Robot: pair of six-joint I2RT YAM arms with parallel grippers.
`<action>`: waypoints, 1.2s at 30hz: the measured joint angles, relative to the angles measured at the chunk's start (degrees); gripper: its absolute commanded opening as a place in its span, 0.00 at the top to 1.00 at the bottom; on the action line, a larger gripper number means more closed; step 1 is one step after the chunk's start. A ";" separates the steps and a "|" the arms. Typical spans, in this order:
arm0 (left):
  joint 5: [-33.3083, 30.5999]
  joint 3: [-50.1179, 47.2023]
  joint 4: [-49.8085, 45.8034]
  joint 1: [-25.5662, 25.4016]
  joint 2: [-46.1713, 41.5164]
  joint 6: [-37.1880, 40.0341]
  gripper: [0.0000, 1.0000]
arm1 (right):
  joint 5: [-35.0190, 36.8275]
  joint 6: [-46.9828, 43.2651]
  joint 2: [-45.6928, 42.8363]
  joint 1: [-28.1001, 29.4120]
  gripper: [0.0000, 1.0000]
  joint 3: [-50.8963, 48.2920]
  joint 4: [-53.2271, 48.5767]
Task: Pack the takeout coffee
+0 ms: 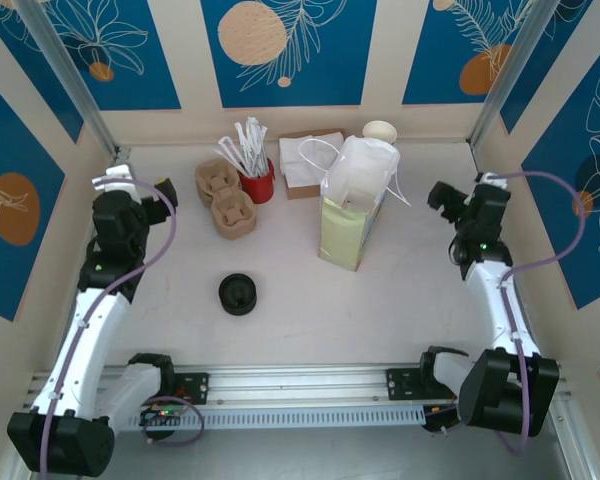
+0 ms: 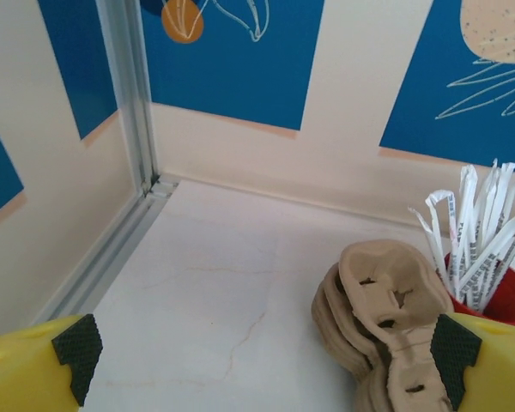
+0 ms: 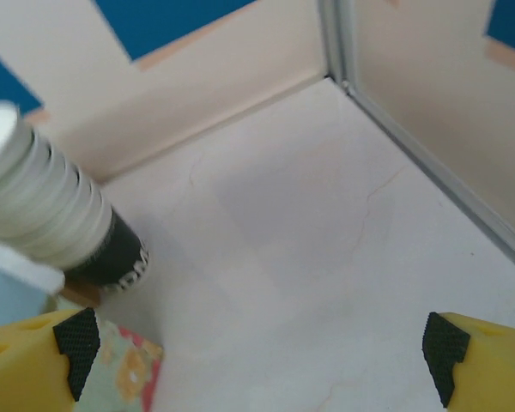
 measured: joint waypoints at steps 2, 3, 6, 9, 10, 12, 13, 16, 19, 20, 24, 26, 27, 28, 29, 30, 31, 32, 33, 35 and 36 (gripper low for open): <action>-0.17 3.67 -4.81 0.00 1.14 -2.62 0.00 | -1.20 4.15 1.70 -1.46 0.01 6.84 -6.03; 0.04 5.31 -7.04 0.00 1.77 -3.72 0.00 | -2.03 5.60 2.69 -1.97 0.01 9.66 -8.39; 2.16 9.20 -12.63 0.00 3.63 -6.12 0.00 | -6.34 8.90 6.19 -2.43 0.00 17.53 -14.80; 4.74 11.67 -16.24 0.00 5.11 -7.50 0.00 | -11.10 10.69 9.03 -2.38 0.05 22.18 -18.53; 5.66 12.24 -17.14 0.00 5.55 -7.89 0.00 | -12.48 11.15 9.84 -2.32 0.06 23.23 -19.39; 7.54 13.18 -18.60 0.00 6.40 -8.55 0.00 | -15.37 12.04 12.52 -1.60 0.09 26.62 -21.97; 8.26 13.53 -19.26 0.00 6.67 -8.76 0.00 | -16.13 12.22 13.92 -1.22 0.10 28.17 -22.67; 9.84 13.75 -20.46 0.00 6.97 -9.40 0.00 | -18.16 12.44 19.47 0.68 0.17 34.77 -25.35; 10.84 13.75 -21.59 -0.02 6.97 -10.12 0.00 | -18.78 12.31 26.56 3.04 0.29 43.80 -28.76; 11.10 13.77 -21.99 0.00 6.95 -10.25 0.00 | -18.88 12.31 28.65 3.65 0.30 46.42 -29.62; 11.76 13.90 -23.15 0.00 6.95 -10.47 0.00 | -18.75 12.39 35.45 5.77 0.39 54.53 -32.85; 11.93 13.99 -23.43 0.00 6.97 -10.47 0.00 | -18.29 12.24 38.60 6.75 0.44 57.99 -34.40; 11.96 14.08 -23.61 0.00 6.97 -10.45 0.00 | -18.08 12.20 40.06 7.23 0.48 59.65 -35.06; 11.96 14.10 -23.63 0.00 6.97 -10.45 0.00 | -17.88 12.02 41.33 7.61 0.49 61.07 -35.52; 11.96 14.19 -23.82 0.00 6.99 -10.47 0.00 | -17.59 11.93 42.75 8.07 0.50 62.55 -35.98; 11.98 14.32 -23.91 0.00 7.10 -10.47 0.00 | -17.07 11.93 44.09 8.50 0.50 64.08 -36.59; 11.98 14.45 -23.98 0.00 7.23 -10.47 0.00 | -16.68 11.91 45.09 8.81 0.50 65.22 -37.05; 12.00 14.56 -24.00 0.00 7.45 -10.67 0.00 | -16.11 11.80 46.34 9.25 0.50 66.60 -37.68; 12.15 14.60 -24.11 0.00 7.65 -10.93 0.00 | -15.45 11.76 47.41 9.60 0.53 67.73 -38.27; 12.44 14.60 -24.22 -0.02 8.04 -11.54 0.00 | -14.29 11.63 49.33 10.08 0.54 69.75 -39.26; 12.68 14.60 -24.22 0.00 8.28 -11.67 0.00 | -13.77 11.52 50.21 10.38 0.54 70.51 -39.58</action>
